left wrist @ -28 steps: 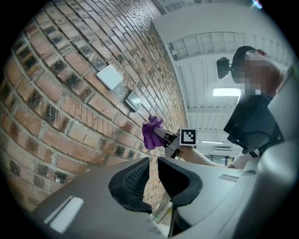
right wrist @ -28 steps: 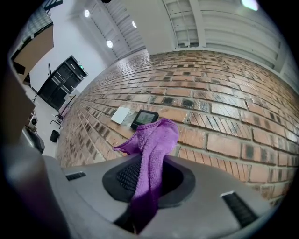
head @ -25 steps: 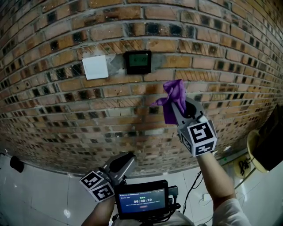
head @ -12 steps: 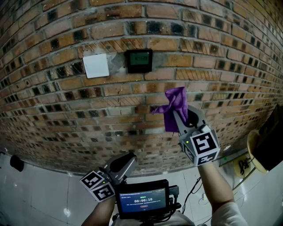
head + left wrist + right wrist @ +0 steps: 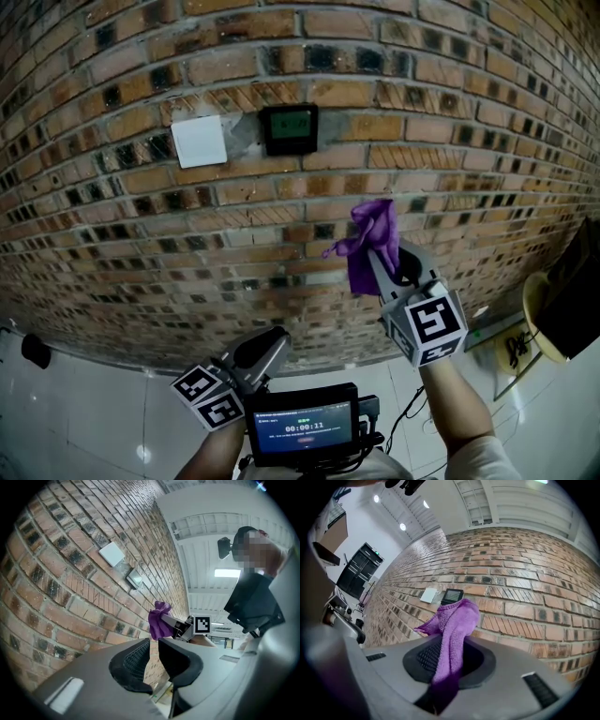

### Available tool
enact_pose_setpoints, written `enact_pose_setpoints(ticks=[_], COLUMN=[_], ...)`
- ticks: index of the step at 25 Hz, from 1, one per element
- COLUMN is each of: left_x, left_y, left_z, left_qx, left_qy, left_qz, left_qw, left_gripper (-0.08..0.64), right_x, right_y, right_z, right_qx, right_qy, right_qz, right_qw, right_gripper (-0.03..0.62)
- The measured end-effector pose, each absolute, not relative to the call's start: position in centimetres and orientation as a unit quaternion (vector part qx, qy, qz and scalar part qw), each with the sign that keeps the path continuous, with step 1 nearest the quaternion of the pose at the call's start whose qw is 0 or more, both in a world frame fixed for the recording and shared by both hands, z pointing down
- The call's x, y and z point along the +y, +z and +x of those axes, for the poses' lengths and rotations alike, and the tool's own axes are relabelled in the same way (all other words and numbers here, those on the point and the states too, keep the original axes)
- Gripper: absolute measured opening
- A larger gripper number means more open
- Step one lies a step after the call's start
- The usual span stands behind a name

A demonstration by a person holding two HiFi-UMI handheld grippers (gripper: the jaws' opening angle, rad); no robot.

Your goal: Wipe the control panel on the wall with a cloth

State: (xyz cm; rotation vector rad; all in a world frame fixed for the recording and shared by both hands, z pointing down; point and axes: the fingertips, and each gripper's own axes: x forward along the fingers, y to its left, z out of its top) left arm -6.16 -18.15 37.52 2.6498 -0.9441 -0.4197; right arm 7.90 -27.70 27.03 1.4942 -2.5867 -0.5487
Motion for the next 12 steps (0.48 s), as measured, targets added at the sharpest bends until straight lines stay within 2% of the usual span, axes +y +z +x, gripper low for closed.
enact_pose_setpoints(ticks=[12], left_x=[-18.4], left_y=[37.7], left_z=[-5.8], left_qx=[-0.322], left_qy=[-0.145], left_qz=[0.923], left_qw=[0.153], left_gripper=[0.058], right_x=[-26.8], right_y=[29.2], right_z=[8.7], right_qx=[-0.851], right_qy=[-0.155], right_qz=[0.498], right_qw=[0.055], right_gripper=[0.080])
